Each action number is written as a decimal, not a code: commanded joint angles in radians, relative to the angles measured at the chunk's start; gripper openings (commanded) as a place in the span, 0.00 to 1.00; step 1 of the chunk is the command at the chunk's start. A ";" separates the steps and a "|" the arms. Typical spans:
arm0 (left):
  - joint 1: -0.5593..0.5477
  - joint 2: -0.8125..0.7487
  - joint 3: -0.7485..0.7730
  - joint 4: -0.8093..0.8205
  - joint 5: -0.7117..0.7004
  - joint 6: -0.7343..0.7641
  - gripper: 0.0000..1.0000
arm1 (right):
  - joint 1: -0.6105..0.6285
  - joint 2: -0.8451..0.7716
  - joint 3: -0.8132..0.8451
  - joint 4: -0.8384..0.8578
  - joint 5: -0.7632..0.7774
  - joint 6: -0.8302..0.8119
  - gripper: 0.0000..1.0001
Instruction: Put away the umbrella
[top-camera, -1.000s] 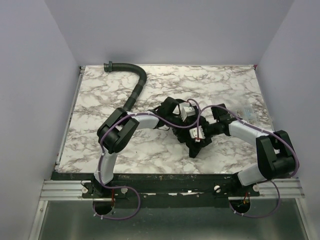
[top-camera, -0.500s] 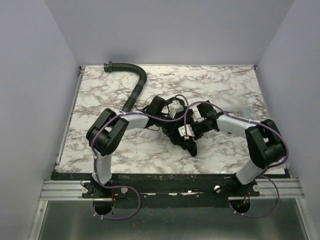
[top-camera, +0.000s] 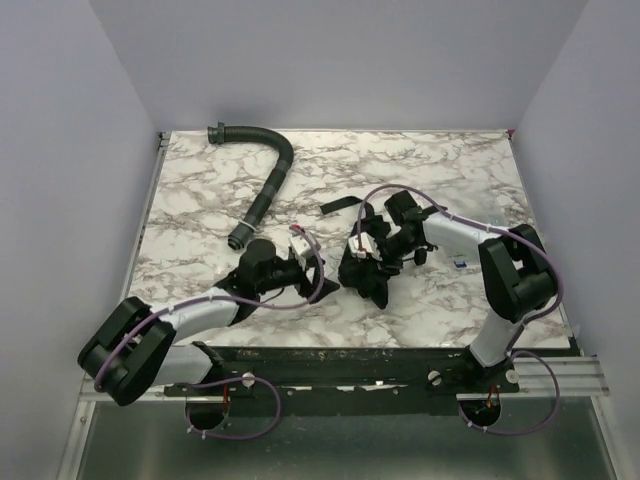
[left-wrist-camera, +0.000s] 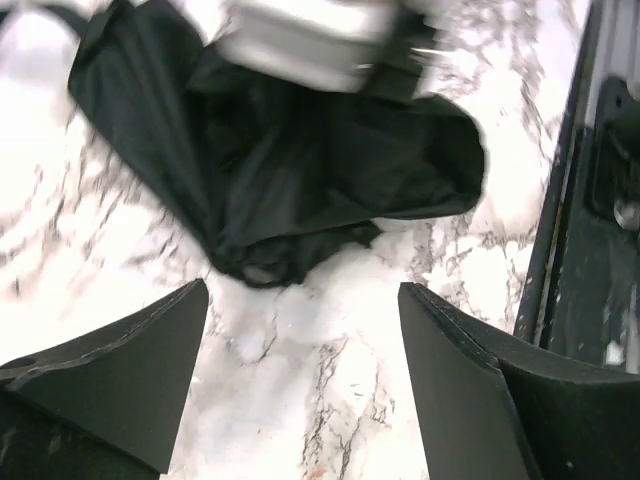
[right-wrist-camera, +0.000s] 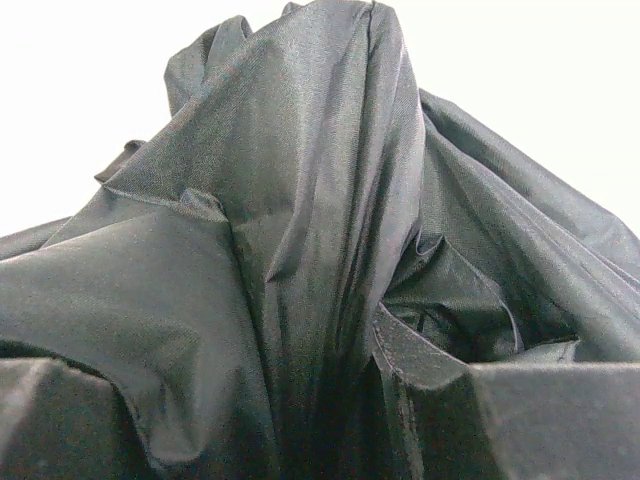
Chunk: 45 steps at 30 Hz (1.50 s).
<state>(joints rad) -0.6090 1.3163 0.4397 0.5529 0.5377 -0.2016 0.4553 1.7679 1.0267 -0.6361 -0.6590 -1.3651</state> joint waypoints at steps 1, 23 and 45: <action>-0.155 -0.118 -0.086 0.185 -0.152 0.393 0.79 | 0.019 0.169 -0.031 -0.316 0.137 0.250 0.18; -0.384 0.440 0.373 -0.354 -0.462 0.896 0.56 | -0.024 0.266 0.053 -0.349 0.084 0.341 0.25; -0.227 0.705 0.595 -0.789 0.049 0.415 0.00 | -0.506 0.077 0.546 -0.652 -0.184 0.048 0.83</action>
<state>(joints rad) -0.9119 1.8908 1.0374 0.1184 0.4583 0.3489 -0.0208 1.9129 1.5768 -1.1908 -0.7841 -1.2057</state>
